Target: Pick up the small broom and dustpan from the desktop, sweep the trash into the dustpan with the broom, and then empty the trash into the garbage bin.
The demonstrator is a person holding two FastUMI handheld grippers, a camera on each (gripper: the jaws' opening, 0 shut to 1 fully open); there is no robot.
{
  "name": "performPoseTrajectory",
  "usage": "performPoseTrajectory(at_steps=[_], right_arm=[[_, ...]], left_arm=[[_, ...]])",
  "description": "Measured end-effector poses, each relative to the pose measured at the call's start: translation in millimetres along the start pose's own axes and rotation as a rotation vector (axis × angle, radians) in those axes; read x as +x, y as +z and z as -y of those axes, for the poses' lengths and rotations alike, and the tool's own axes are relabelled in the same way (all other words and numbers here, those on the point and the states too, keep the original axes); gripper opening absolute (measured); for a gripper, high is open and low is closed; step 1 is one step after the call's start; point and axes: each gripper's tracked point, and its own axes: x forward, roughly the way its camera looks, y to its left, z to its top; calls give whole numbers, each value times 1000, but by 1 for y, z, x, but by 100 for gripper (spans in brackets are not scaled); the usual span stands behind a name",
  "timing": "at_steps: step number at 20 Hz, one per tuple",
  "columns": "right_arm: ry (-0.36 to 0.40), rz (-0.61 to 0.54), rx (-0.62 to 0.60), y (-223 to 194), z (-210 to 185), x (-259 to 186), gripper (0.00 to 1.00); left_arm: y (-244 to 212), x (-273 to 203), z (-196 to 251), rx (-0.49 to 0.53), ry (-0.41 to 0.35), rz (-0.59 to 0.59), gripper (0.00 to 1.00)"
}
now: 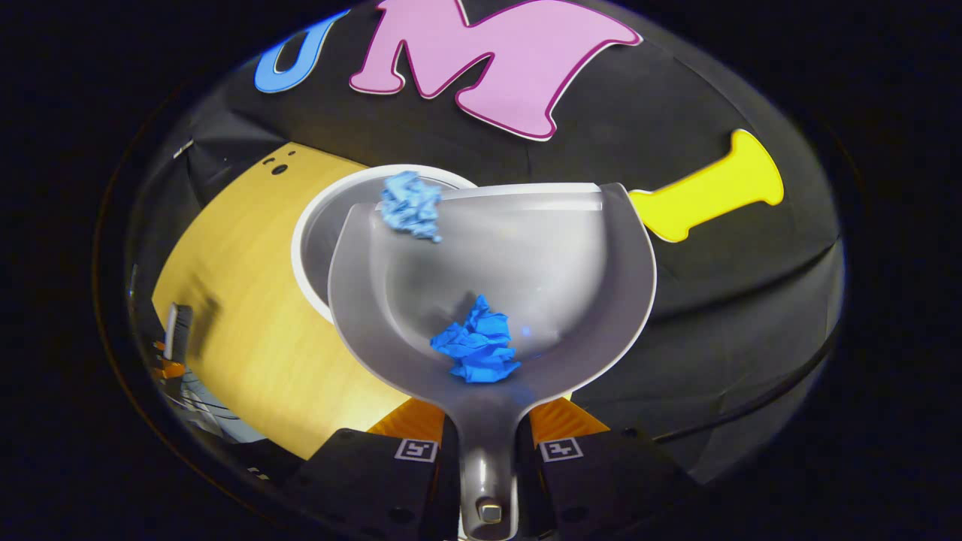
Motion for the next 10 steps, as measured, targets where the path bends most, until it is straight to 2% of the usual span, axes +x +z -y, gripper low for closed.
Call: performPoseTrajectory(at_steps=[1,2,3,4,5,7,8,9,10], right_arm=[[-25,-2,-34,2,-2,7,34],[-39,-2,-61,5,-6,12,27],[-51,0,-80,9,-9,16,34],[-58,-1,-102,15,-14,20,27],[-77,5,-121,21,-15,22,34],[-135,24,-180,32,-11,28,34],[-164,35,-210,34,-9,31,27],[-197,46,-242,35,-6,31,34],[-238,56,-291,38,-2,30,34]], left_arm=[[0,0,1,-1,-1,3,28],[0,0,1,-4,-3,8,25],[2,-1,2,-10,-8,12,24],[2,0,2,-15,-15,13,25],[2,1,2,-17,-19,13,25],[3,1,-1,-3,-24,17,28],[3,1,-3,6,-22,19,25],[4,1,-3,12,-19,20,24],[3,1,-2,12,-17,23,24]])
